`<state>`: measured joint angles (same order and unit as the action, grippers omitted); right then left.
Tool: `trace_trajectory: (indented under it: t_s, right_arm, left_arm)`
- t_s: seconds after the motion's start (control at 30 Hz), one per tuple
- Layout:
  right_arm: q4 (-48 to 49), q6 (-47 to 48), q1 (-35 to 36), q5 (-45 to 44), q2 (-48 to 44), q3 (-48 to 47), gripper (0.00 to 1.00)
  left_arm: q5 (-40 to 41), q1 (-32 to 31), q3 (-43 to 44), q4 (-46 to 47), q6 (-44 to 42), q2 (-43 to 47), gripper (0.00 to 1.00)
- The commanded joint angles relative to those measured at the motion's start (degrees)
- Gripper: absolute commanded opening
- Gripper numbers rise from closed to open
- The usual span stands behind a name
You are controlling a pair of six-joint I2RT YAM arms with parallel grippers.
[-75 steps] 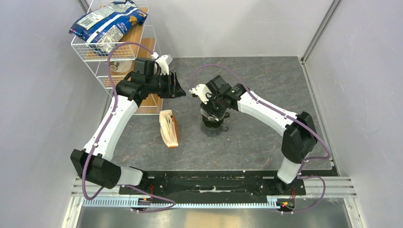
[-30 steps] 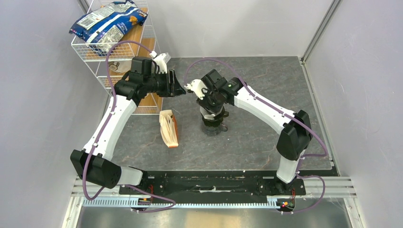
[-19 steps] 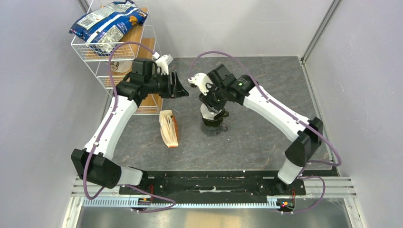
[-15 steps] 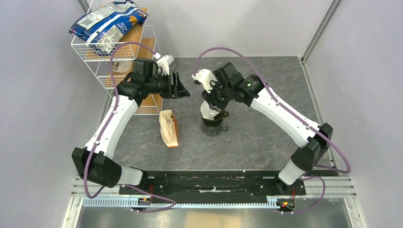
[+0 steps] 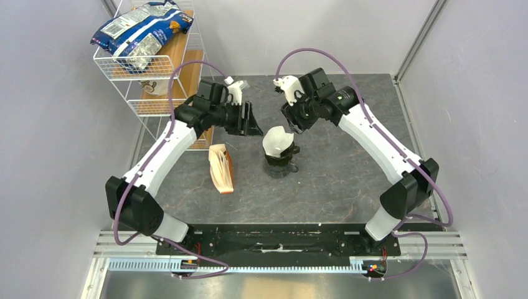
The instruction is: Place the coffee filter in the dripper
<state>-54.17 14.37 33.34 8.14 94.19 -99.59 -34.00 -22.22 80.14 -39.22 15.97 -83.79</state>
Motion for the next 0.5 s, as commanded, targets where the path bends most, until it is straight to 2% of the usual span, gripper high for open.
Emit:
trace_trajectory:
  t_s: [0.0, 0.2, 0.33, 0.47]
  right_arm:
    - [0.03, -0.83, -0.74, 4.80, 1.80, -2.37, 0.53]
    - [0.03, -1.95, -0.81, 7.80, 2.59, -2.40, 0.58]
    - [0.03, -1.97, -0.81, 7.81, 3.01, -2.29, 0.53]
    - [0.03, -1.99, -0.92, 7.66, 2.91, -2.10, 0.52]
  left_arm:
    - [1.89, -3.19, 1.32, 1.10, -2.16, -1.23, 0.60]
    - [4.55, -5.95, 3.20, 2.09, -2.52, -4.87, 0.57]
    - [4.60, -6.95, 4.91, 2.38, -2.94, -6.68, 0.50]
    - [4.89, -7.66, 5.62, 2.83, -2.96, -7.72, 0.42]
